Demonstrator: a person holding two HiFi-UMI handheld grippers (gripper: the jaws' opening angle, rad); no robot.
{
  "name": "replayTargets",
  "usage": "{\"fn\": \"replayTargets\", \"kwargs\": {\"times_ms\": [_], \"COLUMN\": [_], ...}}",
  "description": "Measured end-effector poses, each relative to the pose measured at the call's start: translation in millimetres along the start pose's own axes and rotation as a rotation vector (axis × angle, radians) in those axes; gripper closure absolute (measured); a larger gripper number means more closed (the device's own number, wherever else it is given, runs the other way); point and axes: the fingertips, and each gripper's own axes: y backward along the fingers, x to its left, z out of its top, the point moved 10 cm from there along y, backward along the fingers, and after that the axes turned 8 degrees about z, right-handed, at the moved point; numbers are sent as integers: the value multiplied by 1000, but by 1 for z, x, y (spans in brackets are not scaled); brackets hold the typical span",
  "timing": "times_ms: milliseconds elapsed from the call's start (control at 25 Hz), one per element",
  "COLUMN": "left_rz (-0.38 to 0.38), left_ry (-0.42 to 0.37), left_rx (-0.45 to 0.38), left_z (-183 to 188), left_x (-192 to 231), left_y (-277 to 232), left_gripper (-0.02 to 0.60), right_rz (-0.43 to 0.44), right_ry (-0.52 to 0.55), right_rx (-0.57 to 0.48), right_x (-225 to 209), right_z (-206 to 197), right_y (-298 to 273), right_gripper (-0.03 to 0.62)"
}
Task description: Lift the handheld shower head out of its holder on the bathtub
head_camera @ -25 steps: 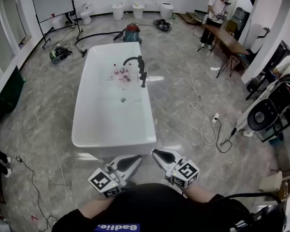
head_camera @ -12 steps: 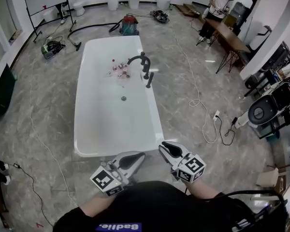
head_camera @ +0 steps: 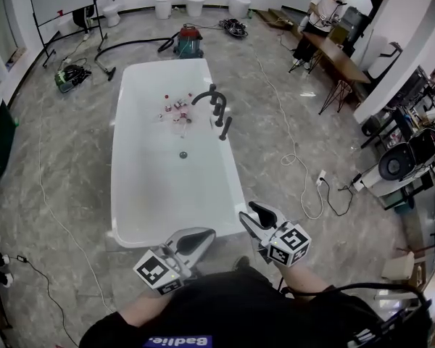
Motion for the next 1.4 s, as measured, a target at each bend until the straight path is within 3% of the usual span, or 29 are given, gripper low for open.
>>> {"fn": "replayTargets", "kwargs": {"times_ms": [520,960,1400], "left_rz": [98,267,419], "left_ry": [-53,-66,-79], "left_rx": [-23,-64,-64], "left_z": [6,17,5], "left_x": [18,50,70], "left_y": [-30,-130,-205], "left_gripper": [588,588,588], "right_rz": [45,111,144], "right_ry": [0,-13,-12], "right_rx": [-12,32,114], "right_x": [-75,-211,-343], "right_z": [15,29,9], "right_y": [-34,-52,-90], "right_gripper": [391,381,367]}}
